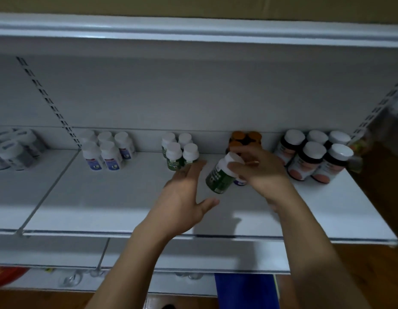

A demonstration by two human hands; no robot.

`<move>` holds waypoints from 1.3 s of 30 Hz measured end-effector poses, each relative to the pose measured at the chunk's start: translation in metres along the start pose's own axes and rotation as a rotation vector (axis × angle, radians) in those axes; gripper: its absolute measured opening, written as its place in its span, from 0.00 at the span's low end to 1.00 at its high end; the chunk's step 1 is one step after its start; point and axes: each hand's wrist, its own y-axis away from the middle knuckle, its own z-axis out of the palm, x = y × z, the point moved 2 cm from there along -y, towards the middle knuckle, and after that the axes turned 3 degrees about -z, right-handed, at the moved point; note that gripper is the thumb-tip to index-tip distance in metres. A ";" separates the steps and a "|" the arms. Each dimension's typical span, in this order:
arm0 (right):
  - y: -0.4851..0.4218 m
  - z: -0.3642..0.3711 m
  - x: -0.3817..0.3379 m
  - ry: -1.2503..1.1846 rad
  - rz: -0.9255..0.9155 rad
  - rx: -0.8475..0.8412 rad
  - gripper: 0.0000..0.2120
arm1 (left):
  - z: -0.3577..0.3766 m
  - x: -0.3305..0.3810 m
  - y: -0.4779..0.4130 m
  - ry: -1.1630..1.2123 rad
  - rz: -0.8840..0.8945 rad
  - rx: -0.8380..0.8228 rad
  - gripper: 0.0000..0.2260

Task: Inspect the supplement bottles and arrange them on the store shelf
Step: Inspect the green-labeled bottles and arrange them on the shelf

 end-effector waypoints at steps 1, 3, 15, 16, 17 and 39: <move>0.010 -0.005 0.002 -0.117 0.029 0.024 0.13 | 0.002 0.006 0.002 0.049 0.008 -0.023 0.37; 0.027 -0.015 0.007 -0.303 0.069 0.071 0.14 | 0.008 0.020 0.007 0.141 0.030 -0.070 0.39; 0.088 -0.063 0.036 -0.636 0.184 0.084 0.10 | 0.039 0.088 0.039 0.419 0.168 -0.196 0.41; 0.091 -0.065 0.038 -0.642 0.191 0.081 0.10 | 0.041 0.092 0.041 0.433 0.171 -0.198 0.41; 0.094 -0.067 0.040 -0.649 0.198 0.076 0.10 | 0.044 0.095 0.042 0.445 0.168 -0.200 0.42; 0.143 -0.094 0.070 -0.764 0.143 -0.248 0.23 | 0.075 0.136 0.065 0.366 0.214 0.012 0.49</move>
